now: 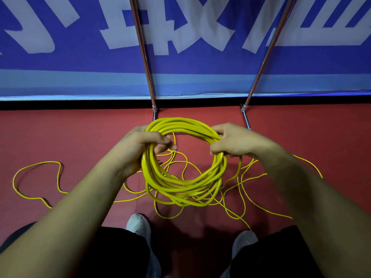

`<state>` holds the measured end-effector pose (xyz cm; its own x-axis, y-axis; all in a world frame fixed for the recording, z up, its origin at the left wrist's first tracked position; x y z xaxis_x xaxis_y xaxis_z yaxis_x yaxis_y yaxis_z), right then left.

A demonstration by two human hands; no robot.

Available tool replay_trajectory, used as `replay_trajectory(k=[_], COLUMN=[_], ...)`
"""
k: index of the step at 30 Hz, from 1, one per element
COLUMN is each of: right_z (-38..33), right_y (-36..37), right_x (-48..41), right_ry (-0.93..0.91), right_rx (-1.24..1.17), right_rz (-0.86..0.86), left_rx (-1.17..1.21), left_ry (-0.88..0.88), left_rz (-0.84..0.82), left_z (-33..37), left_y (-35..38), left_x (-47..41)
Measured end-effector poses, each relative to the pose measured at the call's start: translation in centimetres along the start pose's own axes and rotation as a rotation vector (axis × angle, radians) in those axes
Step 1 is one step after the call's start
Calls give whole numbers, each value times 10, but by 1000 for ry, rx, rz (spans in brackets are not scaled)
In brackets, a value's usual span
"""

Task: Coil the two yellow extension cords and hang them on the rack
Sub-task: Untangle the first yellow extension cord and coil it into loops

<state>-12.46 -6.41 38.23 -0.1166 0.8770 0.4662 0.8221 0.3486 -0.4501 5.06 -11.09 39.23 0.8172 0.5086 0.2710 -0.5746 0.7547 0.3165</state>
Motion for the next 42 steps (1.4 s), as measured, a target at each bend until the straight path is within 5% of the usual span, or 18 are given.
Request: replay_trajectory(k=[6, 12, 16, 19, 26, 29, 32, 38, 42], right_z=[3, 22, 64, 105, 110, 62, 6, -46, -64], right_y=[-21, -4, -21, -8, 11, 3, 13, 55, 36], right_x=[3, -8, -16, -24, -21, -16, 0, 21, 16], right_ry=[-74, -108, 6, 148, 139, 45, -65, -214, -329], right_rx=[-33, -250, -17, 59, -378, -103, 146, 157, -126], right_rz=[121, -40, 60, -41, 107, 208, 108, -271, -122], left_rx=[-10, 139, 258, 340, 292, 163, 77, -67, -119], left_ry=[-3, 90, 155, 233, 304, 284, 240, 109, -29], left_rz=[-86, -38, 33, 129, 319, 361, 386, 191, -26], left_z=[2, 10, 24, 37, 41, 41, 39, 21, -1], left_y=[16, -1, -22, -42, -74, -77, -73, -28, 11], left_x=[-2, -3, 0, 5, 15, 18, 20, 7, -2])
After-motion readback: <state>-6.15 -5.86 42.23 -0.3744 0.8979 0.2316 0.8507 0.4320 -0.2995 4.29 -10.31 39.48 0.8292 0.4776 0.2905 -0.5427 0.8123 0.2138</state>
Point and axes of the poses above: each hand's wrist, its own x-axis away from the middle knuckle, its own y-axis out of the palm, z = x × y, the point moved 10 cm from there along -x, towards the middle knuckle, and after that the axes turned 11 degrees about -z, right-handed, at the moved point
